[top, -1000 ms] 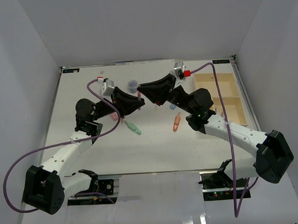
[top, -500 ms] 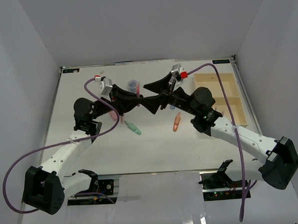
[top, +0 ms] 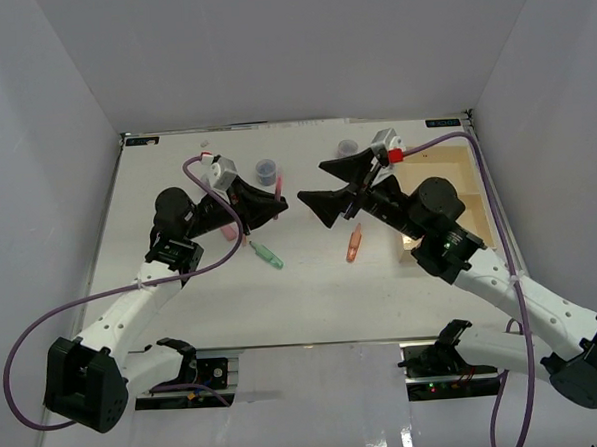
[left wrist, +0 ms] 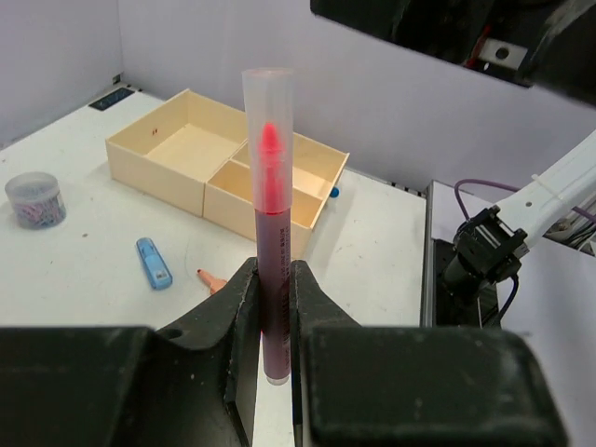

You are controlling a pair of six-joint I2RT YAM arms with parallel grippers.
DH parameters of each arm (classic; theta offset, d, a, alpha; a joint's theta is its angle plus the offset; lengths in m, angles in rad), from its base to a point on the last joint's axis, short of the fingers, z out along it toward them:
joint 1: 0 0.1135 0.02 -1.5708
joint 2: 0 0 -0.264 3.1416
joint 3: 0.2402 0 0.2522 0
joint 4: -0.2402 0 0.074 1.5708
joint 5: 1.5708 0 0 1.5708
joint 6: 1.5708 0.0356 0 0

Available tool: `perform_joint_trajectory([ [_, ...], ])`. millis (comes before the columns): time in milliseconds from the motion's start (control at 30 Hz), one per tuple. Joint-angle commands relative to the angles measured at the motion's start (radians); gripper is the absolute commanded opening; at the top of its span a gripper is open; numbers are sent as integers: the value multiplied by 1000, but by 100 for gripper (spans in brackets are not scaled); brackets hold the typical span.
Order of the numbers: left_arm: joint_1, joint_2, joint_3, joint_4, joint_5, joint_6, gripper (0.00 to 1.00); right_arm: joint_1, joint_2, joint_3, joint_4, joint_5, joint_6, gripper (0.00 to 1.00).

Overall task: Sort the stationery into containers
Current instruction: Close the pen cap on the pen.

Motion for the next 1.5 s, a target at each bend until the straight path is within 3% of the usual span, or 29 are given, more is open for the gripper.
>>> perform_joint_trajectory([
  [0,-1,-34,39,-107,-8,70,0,3,52,118,-74,58,-60,91],
  [133,-10,-34,42,-163,-3,115,0,3,166,293,-217,34,-68,100],
  [233,-13,-33,44,-172,7,132,0,4,219,356,-217,54,-36,93],
  [500,-13,-43,39,-193,-6,167,0,12,339,485,-343,72,13,89],
  [900,-13,-53,38,-204,-48,173,0,41,376,439,-338,66,56,75],
  [1467,-13,-53,33,-195,-54,156,0,69,410,421,-295,89,62,47],
])
